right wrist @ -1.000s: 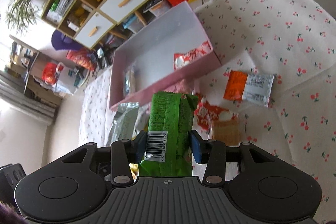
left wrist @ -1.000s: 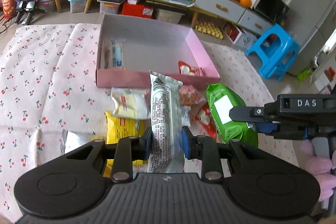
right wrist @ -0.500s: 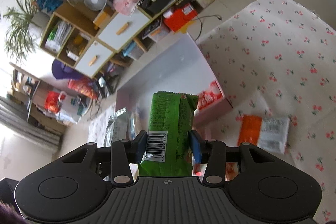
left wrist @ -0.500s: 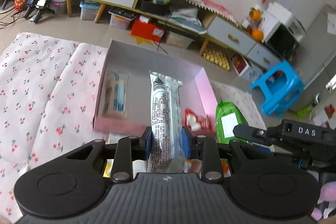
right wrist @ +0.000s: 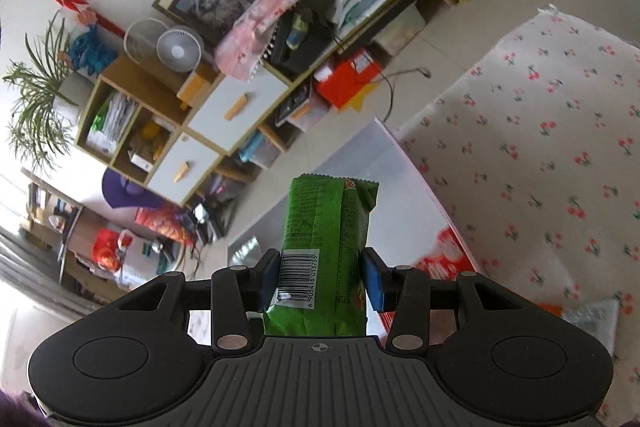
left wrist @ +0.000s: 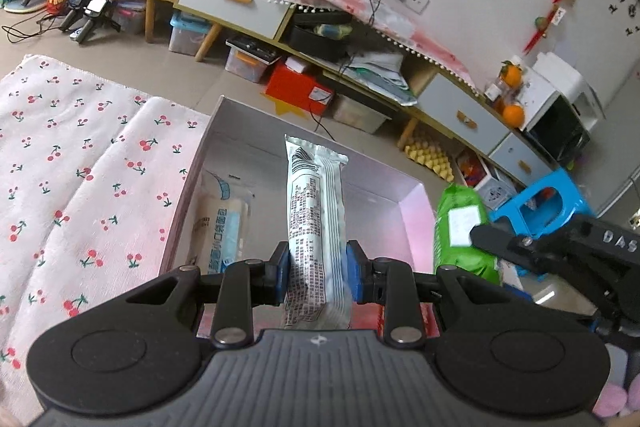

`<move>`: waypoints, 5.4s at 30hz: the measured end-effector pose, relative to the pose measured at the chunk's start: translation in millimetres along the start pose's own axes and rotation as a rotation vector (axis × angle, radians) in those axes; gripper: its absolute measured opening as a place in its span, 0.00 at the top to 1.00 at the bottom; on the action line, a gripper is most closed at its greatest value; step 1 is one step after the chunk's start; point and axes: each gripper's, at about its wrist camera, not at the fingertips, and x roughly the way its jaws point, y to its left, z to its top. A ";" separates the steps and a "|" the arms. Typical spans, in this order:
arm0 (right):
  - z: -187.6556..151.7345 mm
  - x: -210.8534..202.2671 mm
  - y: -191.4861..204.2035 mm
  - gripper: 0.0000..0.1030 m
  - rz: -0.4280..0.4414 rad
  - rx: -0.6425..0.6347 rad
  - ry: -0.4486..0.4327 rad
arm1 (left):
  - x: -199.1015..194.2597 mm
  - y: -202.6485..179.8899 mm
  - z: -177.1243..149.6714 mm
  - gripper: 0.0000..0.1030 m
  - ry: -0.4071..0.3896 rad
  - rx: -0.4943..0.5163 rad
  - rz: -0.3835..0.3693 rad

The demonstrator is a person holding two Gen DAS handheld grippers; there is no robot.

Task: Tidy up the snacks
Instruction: 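Lower both held packs into the pink box and open both grippers, then withdraw both grippers from the box toward the remaining snacks, then grasp the white bread pack with the left gripper while the right grasps the square wafer pack, then lift both held packs and carry them over the pink box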

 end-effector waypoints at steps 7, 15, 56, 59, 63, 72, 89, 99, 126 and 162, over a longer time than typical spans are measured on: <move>-1.5 20.3 6.1 0.58 -0.007 -0.061 -0.029 | 8.6 6.4 -4.2 0.74 0.004 -0.006 0.026; -13.5 32.7 6.7 0.58 -0.023 -0.092 -0.009 | 6.0 7.4 -5.3 0.74 -0.023 0.000 0.052; -32.8 -31.5 9.5 0.16 -0.109 -0.330 0.064 | -43.4 -3.3 -22.0 0.07 0.072 0.277 0.127; -37.3 -38.7 7.4 0.15 -0.112 -0.359 0.073 | -48.5 -1.1 -26.5 0.06 0.082 0.298 0.133; -43.3 -46.2 4.4 0.13 -0.129 -0.400 0.080 | -52.0 2.8 -30.8 0.04 0.095 0.315 0.157; -58.5 -58.4 -3.9 0.11 -0.172 -0.520 0.102 | -66.6 17.8 -40.7 0.01 0.108 0.344 0.175; -61.4 -62.8 -27.1 0.10 -0.278 -0.539 0.126 | -78.3 59.5 -41.8 0.01 0.166 0.264 0.241; -59.0 -55.7 -32.1 0.10 -0.283 -0.493 0.162 | -69.9 41.5 -47.3 0.02 0.168 0.282 0.220; -67.1 -47.2 -47.2 0.12 -0.253 -0.343 0.383 | -25.9 -5.2 -58.1 0.17 0.182 0.265 0.205; -67.7 -43.6 -47.2 0.55 -0.278 -0.332 0.393 | -33.0 1.6 -46.2 0.51 0.232 0.168 0.162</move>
